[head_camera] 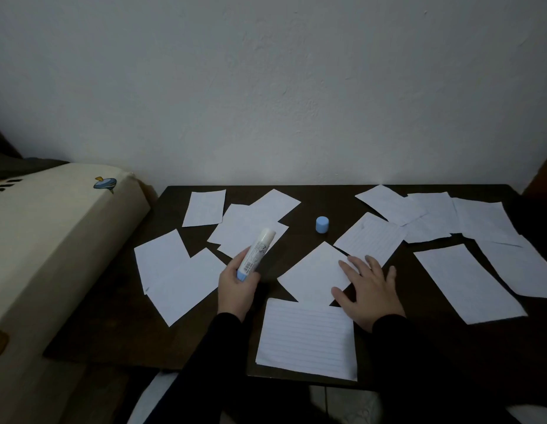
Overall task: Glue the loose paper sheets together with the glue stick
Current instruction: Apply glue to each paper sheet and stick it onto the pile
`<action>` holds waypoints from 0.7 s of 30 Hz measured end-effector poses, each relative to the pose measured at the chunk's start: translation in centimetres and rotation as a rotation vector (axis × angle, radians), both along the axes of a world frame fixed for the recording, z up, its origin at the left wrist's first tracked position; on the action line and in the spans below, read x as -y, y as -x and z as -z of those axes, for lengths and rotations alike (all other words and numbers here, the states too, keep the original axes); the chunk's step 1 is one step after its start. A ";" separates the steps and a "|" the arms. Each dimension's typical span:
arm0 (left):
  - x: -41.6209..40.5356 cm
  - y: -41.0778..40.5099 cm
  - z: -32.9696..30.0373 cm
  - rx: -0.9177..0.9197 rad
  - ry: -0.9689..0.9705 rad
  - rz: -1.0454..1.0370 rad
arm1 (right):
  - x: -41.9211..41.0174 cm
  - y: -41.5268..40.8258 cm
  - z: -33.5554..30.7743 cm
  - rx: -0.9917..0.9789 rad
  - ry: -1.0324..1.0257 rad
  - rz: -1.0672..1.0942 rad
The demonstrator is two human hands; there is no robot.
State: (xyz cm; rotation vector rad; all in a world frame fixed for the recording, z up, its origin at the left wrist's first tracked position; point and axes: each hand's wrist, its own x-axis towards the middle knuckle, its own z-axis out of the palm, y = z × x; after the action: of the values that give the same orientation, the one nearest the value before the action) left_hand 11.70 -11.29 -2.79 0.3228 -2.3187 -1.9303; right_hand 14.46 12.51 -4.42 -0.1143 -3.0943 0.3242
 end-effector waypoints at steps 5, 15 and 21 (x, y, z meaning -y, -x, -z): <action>-0.3 -0.1 -0.4 0.001 -0.036 -0.064 | 0.0 -0.6 -0.2 -0.106 -0.020 0.071; -0.7 -0.1 -0.6 -0.022 0.077 -0.057 | -0.3 -0.3 0.0 -0.046 0.019 -0.045; -0.6 -0.4 -0.4 -0.023 0.023 -0.113 | -0.2 -0.6 0.0 -0.080 0.022 0.011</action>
State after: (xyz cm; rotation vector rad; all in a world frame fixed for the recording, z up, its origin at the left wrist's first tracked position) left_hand 12.15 -10.74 -2.38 0.4177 -2.2547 -1.8446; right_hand 15.03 12.70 -4.39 -0.1153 -3.0109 0.3533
